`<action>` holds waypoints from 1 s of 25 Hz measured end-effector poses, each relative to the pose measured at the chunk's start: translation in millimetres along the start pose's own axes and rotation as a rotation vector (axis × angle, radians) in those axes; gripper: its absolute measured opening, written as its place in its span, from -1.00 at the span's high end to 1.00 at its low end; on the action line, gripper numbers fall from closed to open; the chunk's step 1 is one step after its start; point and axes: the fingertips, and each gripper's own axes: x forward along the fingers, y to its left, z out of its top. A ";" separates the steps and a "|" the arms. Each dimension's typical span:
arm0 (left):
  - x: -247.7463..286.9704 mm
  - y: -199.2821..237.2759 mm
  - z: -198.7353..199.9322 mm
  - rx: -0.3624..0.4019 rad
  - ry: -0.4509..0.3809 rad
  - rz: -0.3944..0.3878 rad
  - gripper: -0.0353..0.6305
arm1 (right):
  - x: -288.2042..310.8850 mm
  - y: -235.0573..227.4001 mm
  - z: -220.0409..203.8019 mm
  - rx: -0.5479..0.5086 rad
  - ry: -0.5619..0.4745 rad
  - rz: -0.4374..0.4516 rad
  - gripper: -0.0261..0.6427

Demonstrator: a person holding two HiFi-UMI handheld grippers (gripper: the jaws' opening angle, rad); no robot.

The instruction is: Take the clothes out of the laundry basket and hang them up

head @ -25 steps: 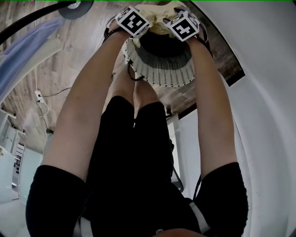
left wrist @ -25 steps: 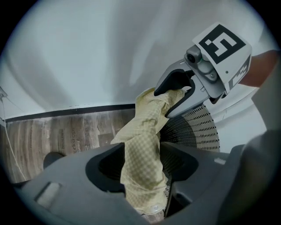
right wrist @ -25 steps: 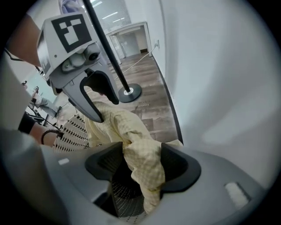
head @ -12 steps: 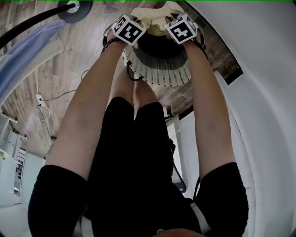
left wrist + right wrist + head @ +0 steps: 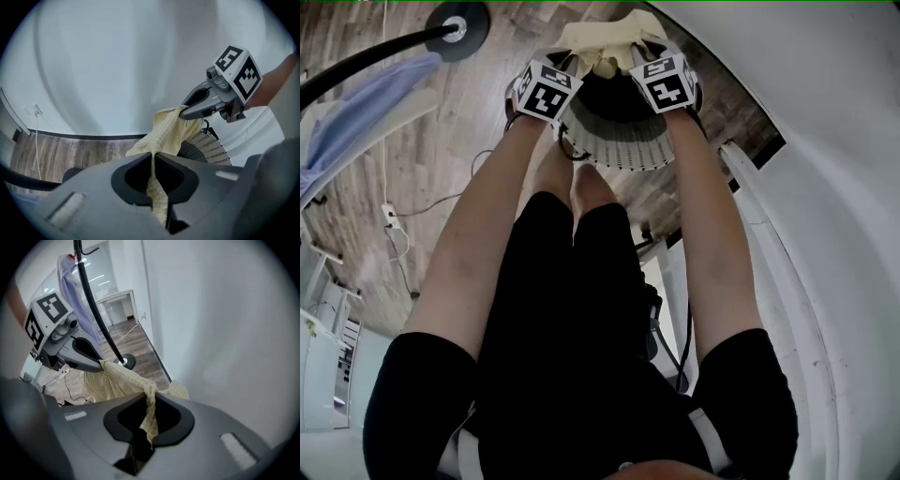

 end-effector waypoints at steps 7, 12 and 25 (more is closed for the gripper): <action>-92.7 -27.4 42.9 0.011 -0.179 0.017 0.86 | -96.4 6.4 30.4 0.115 -0.199 -0.126 0.82; -163.2 -53.2 66.9 0.020 -0.300 0.027 0.86 | -175.0 28.5 54.2 0.136 -0.341 -0.176 0.82; -400.8 -134.7 127.3 0.027 -0.630 0.016 0.86 | -409.0 128.2 123.9 0.099 -0.714 -0.211 0.81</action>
